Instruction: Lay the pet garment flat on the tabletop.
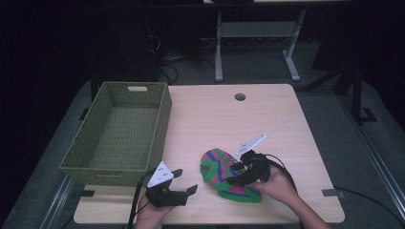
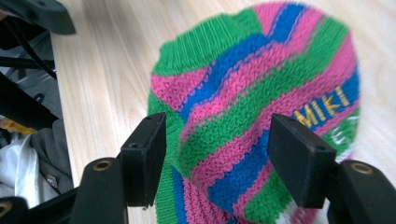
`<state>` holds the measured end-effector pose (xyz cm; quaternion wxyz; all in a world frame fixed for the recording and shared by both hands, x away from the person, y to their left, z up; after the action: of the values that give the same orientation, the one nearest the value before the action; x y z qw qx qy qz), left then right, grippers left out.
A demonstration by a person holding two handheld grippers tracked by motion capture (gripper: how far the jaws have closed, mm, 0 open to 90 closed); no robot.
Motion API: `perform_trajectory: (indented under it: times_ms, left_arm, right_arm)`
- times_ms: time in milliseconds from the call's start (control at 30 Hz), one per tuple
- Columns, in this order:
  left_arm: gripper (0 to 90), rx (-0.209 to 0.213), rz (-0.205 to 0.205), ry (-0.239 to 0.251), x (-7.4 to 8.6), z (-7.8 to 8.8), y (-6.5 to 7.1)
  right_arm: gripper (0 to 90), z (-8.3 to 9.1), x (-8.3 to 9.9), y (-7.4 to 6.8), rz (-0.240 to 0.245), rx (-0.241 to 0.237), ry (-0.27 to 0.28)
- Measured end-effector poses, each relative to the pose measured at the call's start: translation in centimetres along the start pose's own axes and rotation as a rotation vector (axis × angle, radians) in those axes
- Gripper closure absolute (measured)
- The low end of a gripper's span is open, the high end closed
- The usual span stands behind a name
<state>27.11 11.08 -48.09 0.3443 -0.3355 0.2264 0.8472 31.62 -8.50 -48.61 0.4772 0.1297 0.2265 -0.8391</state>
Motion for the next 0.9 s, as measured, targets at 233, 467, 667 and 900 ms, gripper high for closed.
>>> perform_trajectory:
  times_ms: [233,467,667,900]
  left_arm:
    - [21.8,-0.001,-0.001,0.001,0.0,0.0,0.1]
    - [21.8,-0.003,-0.002,0.003,0.0,0.1,0.0]
    - [21.8,-0.001,0.001,0.007,0.0,0.2,0.0]
    - [21.8,0.000,-0.004,0.006,0.0,0.2,0.0]
  right_arm:
    - [43.6,1.3,-1.0,-2.0,0.078,-0.017,0.051]
    - [43.3,-1.5,-1.5,-2.5,0.154,-0.002,-0.019]
    - [47.9,-4.3,-1.4,-1.8,0.138,0.010,-0.080]
    - [61.4,-4.5,-1.3,-1.3,0.116,0.034,-0.053]
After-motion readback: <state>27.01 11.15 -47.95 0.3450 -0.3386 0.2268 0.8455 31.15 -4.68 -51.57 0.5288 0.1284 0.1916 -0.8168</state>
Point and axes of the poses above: each handheld gripper's, and its own axes: z roughly backward along the jaws, x roughly out of its underside, y roughly to its right, the point moved 8 cm from there along -z, roughly forward along the jaws, and after that the axes turned 12 degrees about -y, right-handed, at the moved point
